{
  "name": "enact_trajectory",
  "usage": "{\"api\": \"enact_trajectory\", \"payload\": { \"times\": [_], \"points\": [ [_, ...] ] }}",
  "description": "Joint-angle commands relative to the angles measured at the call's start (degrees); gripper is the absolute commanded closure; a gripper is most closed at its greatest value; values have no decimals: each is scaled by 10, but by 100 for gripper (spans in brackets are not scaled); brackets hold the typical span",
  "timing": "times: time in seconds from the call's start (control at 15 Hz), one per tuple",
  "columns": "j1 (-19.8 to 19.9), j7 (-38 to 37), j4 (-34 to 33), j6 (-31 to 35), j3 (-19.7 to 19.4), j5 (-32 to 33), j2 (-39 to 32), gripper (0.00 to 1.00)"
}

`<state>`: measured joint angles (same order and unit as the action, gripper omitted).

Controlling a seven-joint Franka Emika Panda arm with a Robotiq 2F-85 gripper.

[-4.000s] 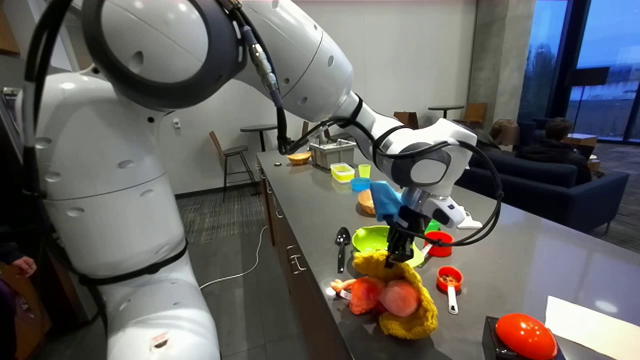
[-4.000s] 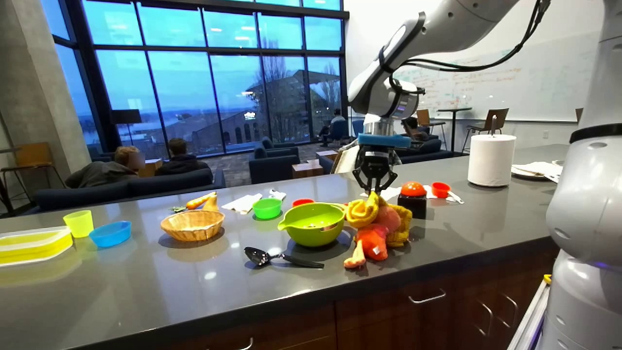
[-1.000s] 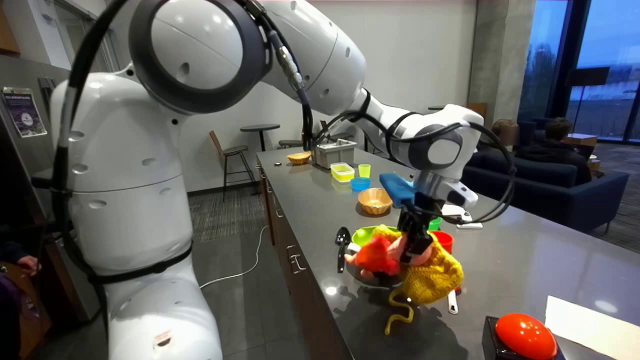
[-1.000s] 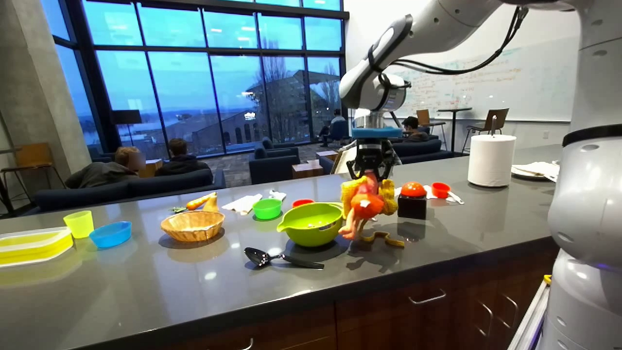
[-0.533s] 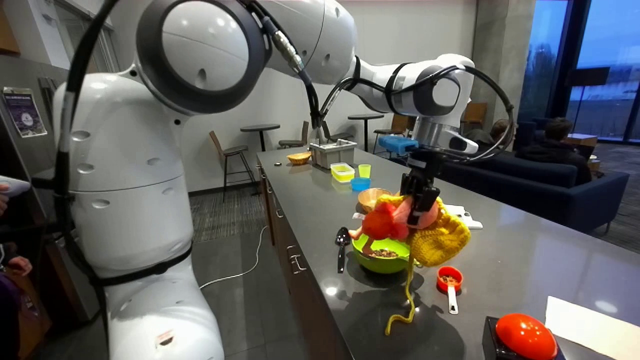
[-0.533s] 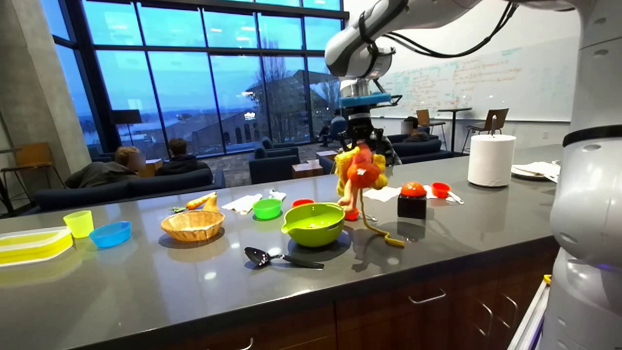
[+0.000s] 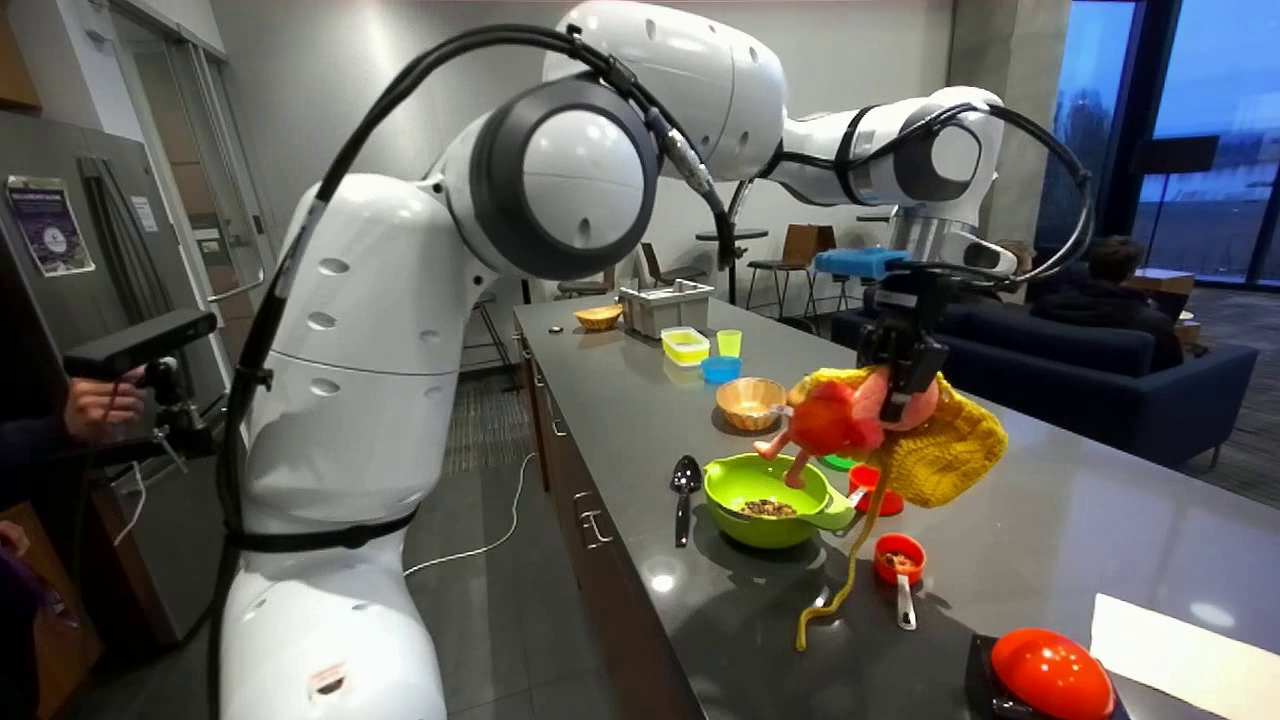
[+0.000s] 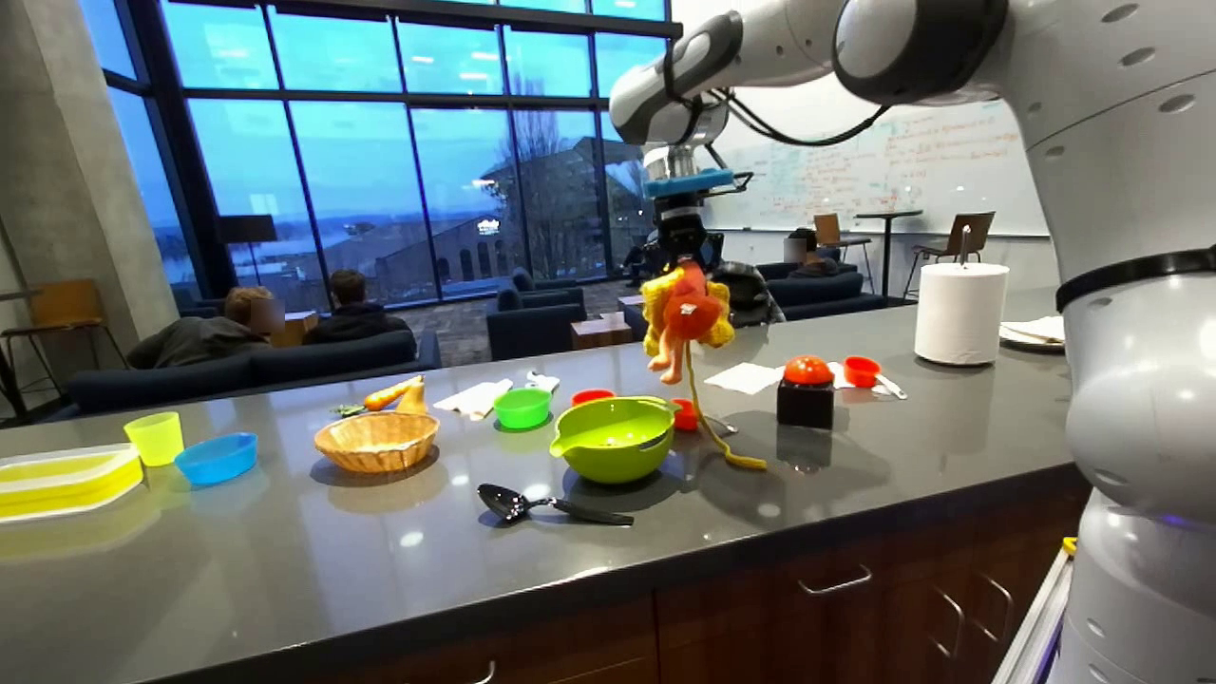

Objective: Move the yellow cloth and plush toy backwards then lift up the yellow cloth and set it back down on the counter.

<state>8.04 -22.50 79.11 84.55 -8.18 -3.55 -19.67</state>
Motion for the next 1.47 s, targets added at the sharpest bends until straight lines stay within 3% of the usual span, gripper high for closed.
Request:
{"api": "enact_trajectory", "payload": {
  "times": [0.0,0.87,1.27,1.33,1.4],
  "points": [
    [21,43,-142,-55,-5,-6,-91,81],
    [125,156,-479,-161,8,-18,-376,81],
    [156,177,-517,-179,24,-16,-439,81],
    [160,178,-526,-186,25,-15,-447,49],
    [163,180,-536,-193,26,-13,-455,30]
  ]
}}
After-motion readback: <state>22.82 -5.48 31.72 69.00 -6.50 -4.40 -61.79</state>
